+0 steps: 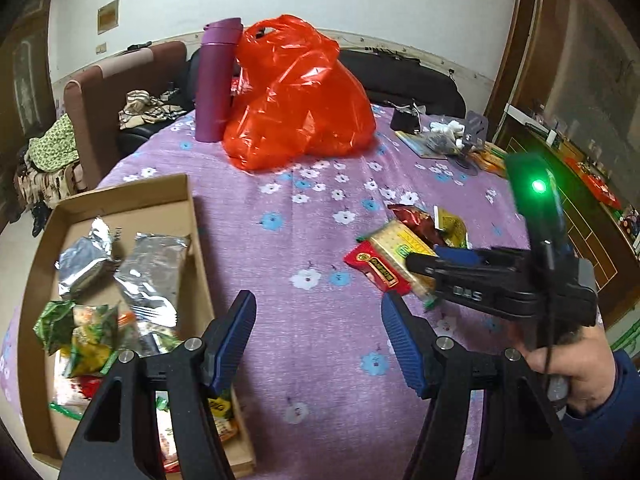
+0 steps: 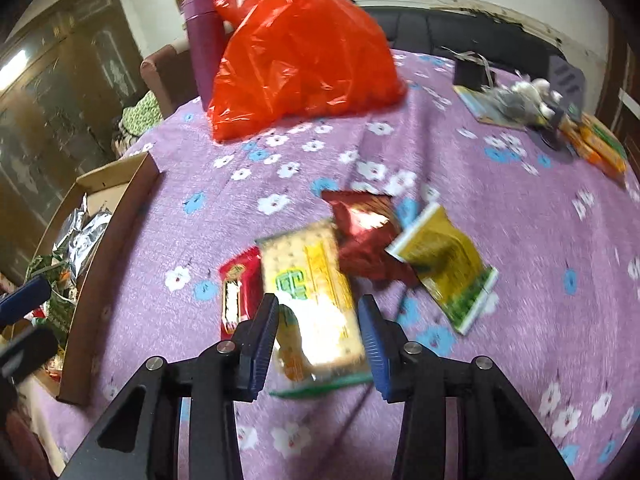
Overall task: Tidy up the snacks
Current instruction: 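Grasp the WEIDAN cracker pack with the right gripper while the left grasps the red candy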
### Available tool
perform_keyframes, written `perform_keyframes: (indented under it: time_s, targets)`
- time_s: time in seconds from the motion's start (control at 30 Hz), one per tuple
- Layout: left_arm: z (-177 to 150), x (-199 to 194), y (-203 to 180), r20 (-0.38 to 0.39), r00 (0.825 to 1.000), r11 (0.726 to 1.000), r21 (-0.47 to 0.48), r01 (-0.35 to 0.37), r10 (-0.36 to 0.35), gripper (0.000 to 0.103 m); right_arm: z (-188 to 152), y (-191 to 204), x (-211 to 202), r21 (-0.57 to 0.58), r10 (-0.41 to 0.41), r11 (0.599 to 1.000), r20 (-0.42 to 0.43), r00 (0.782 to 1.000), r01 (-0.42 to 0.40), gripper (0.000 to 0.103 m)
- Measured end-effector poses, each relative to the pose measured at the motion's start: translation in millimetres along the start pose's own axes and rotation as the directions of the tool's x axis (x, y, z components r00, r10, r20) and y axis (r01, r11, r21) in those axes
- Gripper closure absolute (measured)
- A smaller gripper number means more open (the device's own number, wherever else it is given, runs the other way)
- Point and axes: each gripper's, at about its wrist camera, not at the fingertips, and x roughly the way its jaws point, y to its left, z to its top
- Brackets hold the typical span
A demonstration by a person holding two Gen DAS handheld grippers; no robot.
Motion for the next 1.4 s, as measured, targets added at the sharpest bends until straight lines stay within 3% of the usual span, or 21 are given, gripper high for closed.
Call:
perform_keyframes:
  time_s: [0.17, 0.33, 0.6, 0.77, 0.97, 1.17, 1.23, 1.4]
  targets:
    - [2, 8, -4, -0.026, 1.000, 1.000, -0.004, 0.014, -0.014, 0.039, 5, 13, 6, -0.058, -0.025, 0.998, -0.002, 1.000, 0.025, 0.056]
    - [2, 9, -9, -0.032, 0.999, 1.000, 0.003, 0.006, -0.006, 0.039, -1, 12, 4, -0.060, 0.016, 0.998, -0.015, 1.000, -0.017, 0.055]
    - [5, 10, -7, -0.038, 0.999, 1.000, -0.017, -0.011, 0.011, 0.039, -4, 21, 11, -0.088, 0.016, 0.996, -0.042, 0.999, -0.020, 0.052]
    - [6, 13, -12, -0.043, 0.999, 1.000, -0.009, -0.014, 0.014, 0.039, -10, 24, 14, -0.109, -0.021, 0.994, -0.040, 0.999, 0.017, 0.053]
    - [11, 28, -18, -0.084, 0.996, 1.000, -0.022, 0.011, -0.013, 0.043, -24, 1, -11, 0.007, 0.024, 1.000, -0.038, 0.999, -0.024, 0.053]
    - [20, 58, -32, -0.146, 0.987, 0.997, -0.052, 0.057, -0.064, 0.050, -48, -22, -44, 0.097, 0.028, 0.995, 0.046, 0.999, -0.032, 0.053]
    - [22, 69, -37, -0.167, 0.985, 0.998, -0.052, 0.041, -0.049, 0.057, -52, -31, -48, 0.128, 0.028, 0.991, 0.063, 0.998, -0.036, 0.053]
    - [24, 95, -48, -0.195, 0.981, 1.000, -0.030, -0.007, 0.001, 0.060, -58, -45, -43, 0.162, 0.050, 0.985, 0.071, 0.996, -0.061, 0.053]
